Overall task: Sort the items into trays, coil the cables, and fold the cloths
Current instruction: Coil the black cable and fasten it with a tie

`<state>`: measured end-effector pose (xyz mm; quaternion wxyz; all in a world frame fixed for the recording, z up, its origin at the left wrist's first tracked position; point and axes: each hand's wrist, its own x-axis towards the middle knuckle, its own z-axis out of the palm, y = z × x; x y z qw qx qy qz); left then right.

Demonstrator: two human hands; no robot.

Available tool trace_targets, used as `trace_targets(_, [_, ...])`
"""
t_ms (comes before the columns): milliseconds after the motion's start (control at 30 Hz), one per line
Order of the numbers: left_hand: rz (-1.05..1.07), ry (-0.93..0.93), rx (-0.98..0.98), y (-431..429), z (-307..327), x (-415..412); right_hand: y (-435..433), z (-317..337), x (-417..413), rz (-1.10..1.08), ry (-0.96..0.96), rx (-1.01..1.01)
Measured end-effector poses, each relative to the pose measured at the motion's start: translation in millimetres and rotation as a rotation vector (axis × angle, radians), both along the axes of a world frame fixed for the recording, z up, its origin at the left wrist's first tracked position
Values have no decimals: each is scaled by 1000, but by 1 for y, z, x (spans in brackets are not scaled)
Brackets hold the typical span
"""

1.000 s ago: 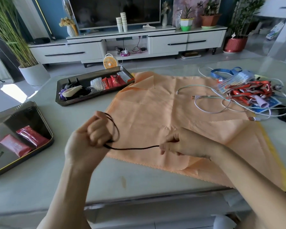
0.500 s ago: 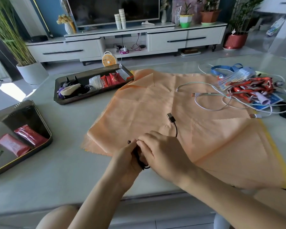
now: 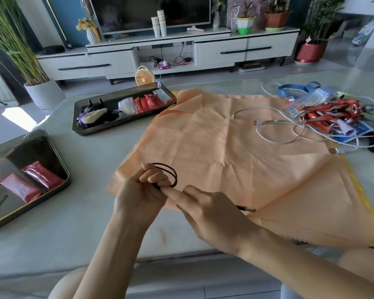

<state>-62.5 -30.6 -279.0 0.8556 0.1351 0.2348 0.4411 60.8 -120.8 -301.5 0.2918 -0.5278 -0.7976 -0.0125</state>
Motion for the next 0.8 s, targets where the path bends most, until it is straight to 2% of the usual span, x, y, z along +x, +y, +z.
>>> trace_targets(200, [13, -113, 0, 7, 12, -14, 4, 10, 14, -37, 256, -225])
trace_targets(267, [-79, -131, -9, 7, 13, -17, 8, 16, 23, -41, 376, -391])
trace_targets(333, [-292, -218, -66, 4, 10, -15, 12, 22, 33, -40, 460, -507])
trace_targets(400, [-445, -180, -58, -1, 9, -11, 16, 24, 42, -81, 298, -456])
trace_targets(467, [-516, -171, -13, -6, 6, -7, 19, 24, 46, -168, 24, -275])
trace_targets(533, [-554, -158, 54, -9, 2, -3, 19, 24, 44, -173, -19, -226])
trace_targets(633, [-557, -78, 140, -14, 1, -1, 16, 20, 36, -84, 247, -458])
trace_targets(733, [-521, -6, 138, -22, -1, 5, 17, 21, 25, -84, 865, -639])
trace_targets(800, [-481, 105, 177, -28, -3, 13, 18, 20, 20, -113, 1131, -614])
